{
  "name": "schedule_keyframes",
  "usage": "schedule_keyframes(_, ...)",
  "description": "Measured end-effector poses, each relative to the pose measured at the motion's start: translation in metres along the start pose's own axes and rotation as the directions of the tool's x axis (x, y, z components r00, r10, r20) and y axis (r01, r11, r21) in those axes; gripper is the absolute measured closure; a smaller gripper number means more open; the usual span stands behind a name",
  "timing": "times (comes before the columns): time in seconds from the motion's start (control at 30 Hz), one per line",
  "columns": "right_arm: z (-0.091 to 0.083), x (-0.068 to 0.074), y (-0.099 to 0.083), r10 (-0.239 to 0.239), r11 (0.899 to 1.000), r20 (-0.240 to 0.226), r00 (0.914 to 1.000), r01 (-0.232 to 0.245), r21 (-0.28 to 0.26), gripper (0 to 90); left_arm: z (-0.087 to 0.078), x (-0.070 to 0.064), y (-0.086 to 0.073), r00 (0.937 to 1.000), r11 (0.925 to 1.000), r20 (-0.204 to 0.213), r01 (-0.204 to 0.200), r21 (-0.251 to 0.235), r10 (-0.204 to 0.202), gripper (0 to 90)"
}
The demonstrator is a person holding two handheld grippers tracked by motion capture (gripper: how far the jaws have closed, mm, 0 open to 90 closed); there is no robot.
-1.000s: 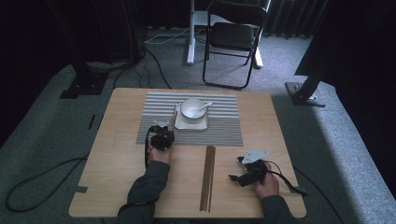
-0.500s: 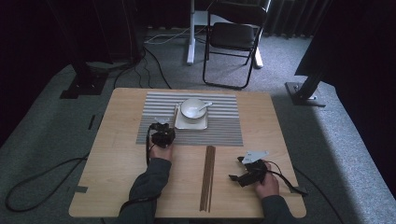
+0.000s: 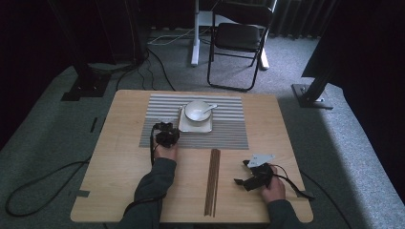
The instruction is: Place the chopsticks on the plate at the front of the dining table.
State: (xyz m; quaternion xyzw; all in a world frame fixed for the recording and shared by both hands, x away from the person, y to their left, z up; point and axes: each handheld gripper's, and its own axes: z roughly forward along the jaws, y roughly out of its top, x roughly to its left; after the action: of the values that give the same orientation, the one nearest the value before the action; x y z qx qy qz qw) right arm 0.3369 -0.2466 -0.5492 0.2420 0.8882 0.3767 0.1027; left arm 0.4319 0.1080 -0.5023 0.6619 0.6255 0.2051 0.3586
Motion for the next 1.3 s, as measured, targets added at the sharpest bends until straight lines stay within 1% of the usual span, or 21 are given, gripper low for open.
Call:
schedule_keyframes(0.13, 0.0, 0.0, 0.0, 0.0, 1.0, 0.0, 1.0, 0.0, 0.0, 11.5, 0.002, -0.001, 0.003, 1.0, 1.0, 0.002, -0.002, -0.002, 0.002, 84.2)
schedule_keyframes(0.33, 0.0, 0.0, 0.0, 0.0, 1.0, 0.0, 1.0, 0.0, 0.0, 11.5, 0.006, -0.002, 0.005, 1.0, 1.0, 0.001, 0.006, -0.001, -0.006, 84.2)
schedule_keyframes(0.53, 0.0, 0.0, 0.0, 0.0, 1.0, 0.0, 1.0, 0.0, 0.0, 11.5, 0.012, -0.001, 0.007, 0.9998, 1.0, -0.021, 0.004, 0.002, -0.004, 84.2)
schedule_keyframes(0.73, 0.0, 0.0, 0.0, 0.0, 1.0, 0.0, 1.0, 0.0, 0.0, 11.5, 0.017, -0.001, 0.011, 0.9998, 0.9999, -0.014, 0.013, -0.005, -0.013, 84.2)
schedule_keyframes(0.9, 0.0, 0.0, 0.0, 0.0, 1.0, 0.0, 1.0, 0.0, 0.0, 11.5, 0.021, -0.003, 0.013, 0.9997, 0.9999, -0.023, 0.012, 0.0, -0.012, 84.2)
schedule_keyframes(1.07, 0.0, 0.0, 0.0, 0.0, 1.0, 0.0, 1.0, 0.0, 0.0, 11.5, 0.024, -0.005, 0.018, 0.9993, 0.9997, -0.029, 0.024, -0.005, -0.024, 84.2)
schedule_keyframes(1.23, 0.0, 0.0, 0.0, 0.0, 1.0, 0.0, 1.0, 0.0, 0.0, 11.5, 0.03, -0.008, 0.022, 0.9993, 0.9997, -0.026, 0.026, -0.006, -0.026, 84.2)
schedule_keyframes(1.3, 0.0, 0.0, 0.0, 0.0, 1.0, 0.0, 1.0, 0.0, 0.0, 11.5, 0.032, -0.009, 0.022, 0.999, 0.9994, -0.029, 0.035, -0.004, -0.035, 84.2)
